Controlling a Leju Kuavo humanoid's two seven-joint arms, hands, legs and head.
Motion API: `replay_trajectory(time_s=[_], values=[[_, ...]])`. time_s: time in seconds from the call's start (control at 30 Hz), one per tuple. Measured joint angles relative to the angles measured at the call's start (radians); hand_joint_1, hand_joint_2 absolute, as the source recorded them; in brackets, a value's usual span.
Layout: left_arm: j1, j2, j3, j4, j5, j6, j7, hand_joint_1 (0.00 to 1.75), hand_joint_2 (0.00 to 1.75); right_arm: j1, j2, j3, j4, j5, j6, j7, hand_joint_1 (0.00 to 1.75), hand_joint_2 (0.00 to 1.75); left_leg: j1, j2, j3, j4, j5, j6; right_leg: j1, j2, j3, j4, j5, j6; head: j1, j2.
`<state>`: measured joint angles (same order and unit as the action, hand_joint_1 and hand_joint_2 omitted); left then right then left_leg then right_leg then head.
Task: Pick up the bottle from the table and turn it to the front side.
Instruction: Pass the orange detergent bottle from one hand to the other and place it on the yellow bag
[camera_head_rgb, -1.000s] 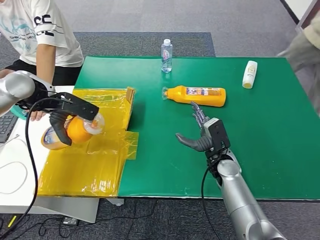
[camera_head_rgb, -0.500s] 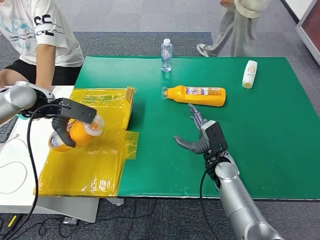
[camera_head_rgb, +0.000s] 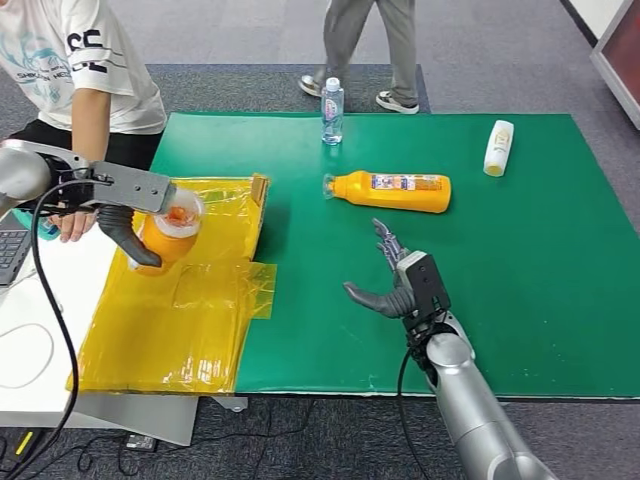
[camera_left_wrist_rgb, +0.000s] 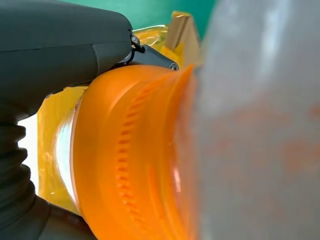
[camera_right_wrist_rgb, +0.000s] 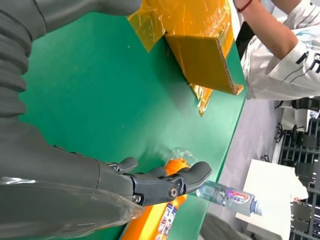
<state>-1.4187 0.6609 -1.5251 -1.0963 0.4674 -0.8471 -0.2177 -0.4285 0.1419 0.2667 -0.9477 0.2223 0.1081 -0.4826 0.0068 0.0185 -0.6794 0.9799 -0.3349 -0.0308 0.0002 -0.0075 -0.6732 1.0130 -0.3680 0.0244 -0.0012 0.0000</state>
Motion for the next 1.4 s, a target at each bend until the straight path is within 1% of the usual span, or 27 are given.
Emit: replay_trajectory(time_s=[0.13, 0.23, 0.33, 0.43, 0.53, 0.73, 1.0, 1.17, 1.4], values=[[0.0, 0.037, 0.0, -0.033, 0.038, -0.001, -0.036, 1.75, 1.75, 0.0, 0.0, 0.014, 0.0, -0.006, 0.01, 0.0, 0.0, 1.75, 0.0, 0.0, 0.0, 0.0, 0.0, 0.0, 0.0, 0.0, 0.0, 0.0, 0.0, 0.0, 0.0, 0.0], [0.001, 0.059, 0.0, -0.045, 0.052, -0.025, -0.03, 1.75, 1.75, -0.001, 0.0, 0.027, 0.0, -0.007, 0.016, 0.0, 0.0, 1.75, 0.0, 0.0, 0.0, 0.0, 0.0, 0.0, 0.0, 0.0, 0.0, 0.0, 0.0, 0.0, 0.0, 0.0], [0.001, 0.073, 0.0, -0.047, 0.043, -0.06, 0.024, 1.75, 1.75, -0.005, 0.0, 0.042, 0.0, -0.008, 0.017, 0.0, 0.0, 1.75, 0.0, 0.0, 0.0, 0.0, 0.0, 0.0, 0.0, 0.0, 0.0, 0.0, 0.0, 0.0, 0.0, 0.0], [0.006, 0.068, -0.001, -0.04, -0.025, -0.066, 0.102, 1.75, 1.75, -0.009, 0.0, 0.058, -0.003, -0.01, 0.016, 0.002, 0.0, 1.75, 0.0, 0.0, 0.0, 0.0, 0.0, 0.0, 0.0, 0.0, 0.0, 0.0, 0.0, 0.0, 0.0, 0.0], [0.019, 0.044, -0.001, -0.008, -0.097, -0.047, 0.119, 1.75, 1.75, -0.009, 0.0, 0.071, -0.011, -0.01, 0.014, 0.007, 0.0, 1.75, 0.0, 0.0, -0.001, 0.0, 0.001, 0.001, 0.0, 0.0, -0.001, 0.0, 0.001, 0.0, 0.0, 0.0], [0.04, -0.013, -0.001, 0.073, -0.14, 0.006, 0.075, 1.75, 1.75, -0.01, 0.008, 0.093, -0.016, -0.005, 0.016, 0.012, 0.0, 1.75, 0.0, 0.0, -0.002, 0.0, 0.002, 0.001, 0.0, 0.0, -0.001, 0.0, 0.002, 0.0, 0.0, 0.0], [0.053, -0.137, -0.001, 0.237, -0.248, 0.024, 0.054, 1.75, 1.75, -0.007, 0.018, 0.128, -0.016, -0.001, 0.01, 0.014, 0.0, 1.75, 0.0, 0.0, -0.002, 0.0, 0.002, 0.001, 0.0, -0.001, -0.002, 0.0, 0.002, 0.0, 0.0, 0.0], [0.061, -0.203, -0.002, 0.312, -0.268, 0.025, 0.051, 1.75, 1.75, -0.005, 0.023, 0.143, -0.016, 0.002, 0.01, 0.015, 0.0, 1.75, 0.0, 0.0, -0.002, 0.0, 0.002, 0.001, 0.0, 0.0, -0.002, 0.0, 0.002, 0.0, 0.0, 0.0], [0.066, -0.258, -0.002, 0.37, -0.249, 0.007, 0.038, 1.75, 1.75, -0.003, 0.026, 0.16, -0.016, 0.001, 0.013, 0.013, 0.0, 1.75, -0.001, 0.0, -0.002, 0.0, 0.002, 0.001, -0.001, 0.0, -0.002, 0.0, 0.002, 0.0, 0.0, 0.0]])
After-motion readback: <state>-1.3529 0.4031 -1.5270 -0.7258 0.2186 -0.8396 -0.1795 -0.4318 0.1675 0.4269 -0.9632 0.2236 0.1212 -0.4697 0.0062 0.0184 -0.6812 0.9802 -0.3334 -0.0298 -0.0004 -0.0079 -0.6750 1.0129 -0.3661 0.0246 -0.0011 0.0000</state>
